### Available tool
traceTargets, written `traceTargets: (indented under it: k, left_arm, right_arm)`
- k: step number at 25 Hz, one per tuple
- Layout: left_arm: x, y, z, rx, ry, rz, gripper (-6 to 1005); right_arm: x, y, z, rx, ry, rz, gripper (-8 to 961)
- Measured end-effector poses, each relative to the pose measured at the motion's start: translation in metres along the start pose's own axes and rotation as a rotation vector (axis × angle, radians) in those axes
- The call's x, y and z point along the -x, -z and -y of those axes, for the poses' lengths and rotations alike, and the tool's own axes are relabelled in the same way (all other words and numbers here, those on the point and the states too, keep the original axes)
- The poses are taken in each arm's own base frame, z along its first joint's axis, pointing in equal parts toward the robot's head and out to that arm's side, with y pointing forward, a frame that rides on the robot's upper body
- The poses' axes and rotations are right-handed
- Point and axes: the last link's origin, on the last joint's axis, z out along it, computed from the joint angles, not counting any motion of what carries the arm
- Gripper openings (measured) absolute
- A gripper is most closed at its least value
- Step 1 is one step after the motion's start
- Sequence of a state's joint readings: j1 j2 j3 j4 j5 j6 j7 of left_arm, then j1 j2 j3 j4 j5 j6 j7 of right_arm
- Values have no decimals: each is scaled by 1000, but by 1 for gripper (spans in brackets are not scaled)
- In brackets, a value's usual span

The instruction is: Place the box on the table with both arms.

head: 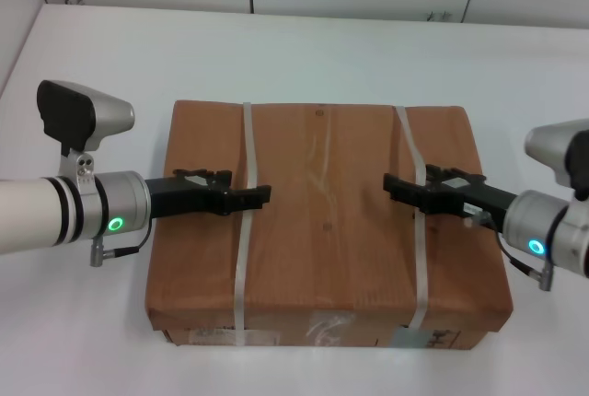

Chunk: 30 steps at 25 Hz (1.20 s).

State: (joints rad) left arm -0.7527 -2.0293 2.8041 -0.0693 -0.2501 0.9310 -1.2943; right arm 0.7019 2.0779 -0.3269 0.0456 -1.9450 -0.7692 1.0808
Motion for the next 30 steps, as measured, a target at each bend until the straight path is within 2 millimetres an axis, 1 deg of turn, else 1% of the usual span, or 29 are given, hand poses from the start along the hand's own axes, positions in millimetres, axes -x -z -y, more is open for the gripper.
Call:
traceTargets:
  k: [1,2,7,12,16,17,19,21,22,23,24,25,27,30]
  left_arm:
    - [0,0,0,5,0,-2,790]
    - [-1,1,-1,11,1,-5,821]
    - [-3,3,-3,36,7,-26,818]
    - [-6,7,-3,48,5,-60,815]
    - [-15,15,-8,107,-50,-151,811]
    - [-17,19,-10,136,-72,-180,810]
    - [-21,35,-17,224,-137,-255,808]
    - [-25,61,-30,372,-239,-352,807]
    - [-26,69,-34,415,-266,-379,806]
    - [-29,93,-43,535,-329,-453,805]
    - [-29,93,-43,535,-329,-453,804]
    - [-31,103,-45,577,-346,-475,803]
    - [-33,111,-46,612,-360,-491,801]
    - [-36,111,-47,626,-371,-495,801]
  right_arm:
    - [-1,2,2,-3,-4,5,751]
    - [-1,3,3,-3,-8,11,770]
    - [-2,11,9,-6,-29,39,867]
    - [1,18,13,8,-22,72,861]
    - [11,39,14,95,14,191,861]
    - [14,45,12,126,36,225,861]
    - [21,57,4,210,124,294,861]
    - [28,66,-8,306,225,347,861]
    - [31,71,-13,353,270,364,861]
    - [34,76,-19,407,317,380,861]
    - [38,81,-24,462,360,386,861]
    - [40,85,-28,511,390,391,861]
    - [46,92,-34,579,424,394,861]
    - [51,98,-37,633,448,404,861]
